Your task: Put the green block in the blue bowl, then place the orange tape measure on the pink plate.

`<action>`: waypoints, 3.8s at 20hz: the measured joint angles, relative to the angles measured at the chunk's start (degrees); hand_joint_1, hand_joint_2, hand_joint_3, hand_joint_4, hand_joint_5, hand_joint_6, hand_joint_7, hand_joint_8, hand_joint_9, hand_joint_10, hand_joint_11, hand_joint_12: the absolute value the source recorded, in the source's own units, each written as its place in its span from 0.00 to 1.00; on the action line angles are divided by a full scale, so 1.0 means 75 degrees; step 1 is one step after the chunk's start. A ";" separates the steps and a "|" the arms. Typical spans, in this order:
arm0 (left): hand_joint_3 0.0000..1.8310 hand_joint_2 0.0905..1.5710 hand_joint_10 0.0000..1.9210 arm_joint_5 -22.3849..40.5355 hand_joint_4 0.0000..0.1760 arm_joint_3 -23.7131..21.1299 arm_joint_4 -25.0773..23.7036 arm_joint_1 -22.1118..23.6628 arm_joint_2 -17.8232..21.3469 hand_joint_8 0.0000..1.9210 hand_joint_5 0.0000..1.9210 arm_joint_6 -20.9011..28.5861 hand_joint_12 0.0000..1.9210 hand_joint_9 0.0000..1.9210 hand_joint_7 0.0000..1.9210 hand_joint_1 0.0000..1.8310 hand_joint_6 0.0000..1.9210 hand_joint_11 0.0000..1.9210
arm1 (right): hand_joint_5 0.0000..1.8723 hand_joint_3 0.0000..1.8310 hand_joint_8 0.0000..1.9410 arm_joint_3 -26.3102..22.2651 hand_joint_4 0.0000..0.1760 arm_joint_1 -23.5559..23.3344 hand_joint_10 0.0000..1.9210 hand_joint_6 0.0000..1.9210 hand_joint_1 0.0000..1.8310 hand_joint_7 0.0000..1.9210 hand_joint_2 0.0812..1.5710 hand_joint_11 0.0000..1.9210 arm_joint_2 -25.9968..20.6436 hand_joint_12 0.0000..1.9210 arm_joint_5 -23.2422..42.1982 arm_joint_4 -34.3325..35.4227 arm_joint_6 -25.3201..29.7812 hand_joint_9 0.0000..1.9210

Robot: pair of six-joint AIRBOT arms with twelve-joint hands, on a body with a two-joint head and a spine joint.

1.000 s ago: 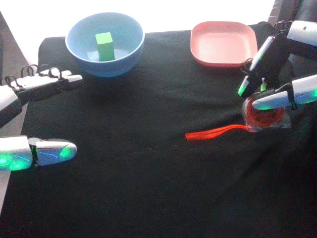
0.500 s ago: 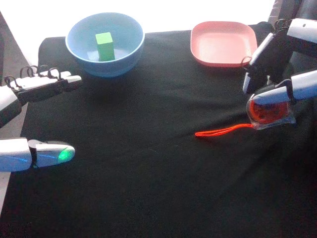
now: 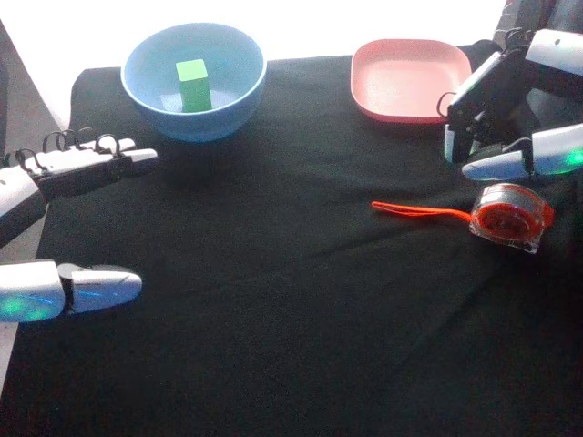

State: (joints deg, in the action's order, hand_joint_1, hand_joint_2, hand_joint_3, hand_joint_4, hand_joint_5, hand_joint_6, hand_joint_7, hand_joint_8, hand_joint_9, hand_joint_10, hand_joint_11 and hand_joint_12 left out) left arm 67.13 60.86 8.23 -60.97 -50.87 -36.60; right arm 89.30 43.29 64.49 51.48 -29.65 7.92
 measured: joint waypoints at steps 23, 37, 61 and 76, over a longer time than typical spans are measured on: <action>0.00 0.63 0.00 0.0326 0.42 -0.0096 0.0274 -0.0443 0.0003 0.00 0.17 0.0090 0.05 0.02 0.10 0.36 0.00 0.00 | 0.26 0.00 0.00 -0.1332 0.49 0.0557 0.00 0.00 0.56 0.18 0.56 0.00 -0.1058 0.53 -0.0656 -0.0455 -0.0321 0.16; 0.00 0.64 0.00 0.0329 0.45 -0.0134 0.0274 -0.0490 0.0003 0.00 0.18 0.0117 0.03 0.01 0.09 0.38 0.00 0.01 | 0.39 0.00 0.00 -0.1139 0.30 0.0670 0.00 0.00 0.62 0.32 0.61 0.06 -0.0953 0.66 -0.1139 -0.0577 -0.0321 0.31; 0.00 0.64 0.00 0.0350 0.44 -0.0143 0.0297 -0.0568 -0.0015 0.00 0.18 0.0175 0.02 0.01 0.11 0.39 0.00 0.00 | 0.60 0.00 0.45 -0.0950 0.00 0.0933 0.66 0.28 0.76 0.55 0.67 0.44 -0.0833 0.77 -0.0819 -0.0064 -0.0344 0.50; 0.00 0.63 0.00 0.0341 0.50 -0.0131 0.0321 -0.0583 -0.0079 0.00 0.18 0.0192 0.14 0.05 0.10 0.39 0.00 0.00 | 0.55 0.00 0.00 0.1460 0.00 -0.1498 0.47 0.45 0.77 0.78 0.63 0.31 0.1020 0.41 -0.1122 0.0452 -0.0854 0.57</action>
State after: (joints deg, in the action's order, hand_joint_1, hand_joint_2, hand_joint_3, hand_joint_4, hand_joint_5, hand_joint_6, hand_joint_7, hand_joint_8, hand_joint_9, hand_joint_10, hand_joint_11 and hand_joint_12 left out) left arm 69.69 59.88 10.63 -65.34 -51.46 -35.16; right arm 100.25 32.05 72.14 43.07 -26.26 1.52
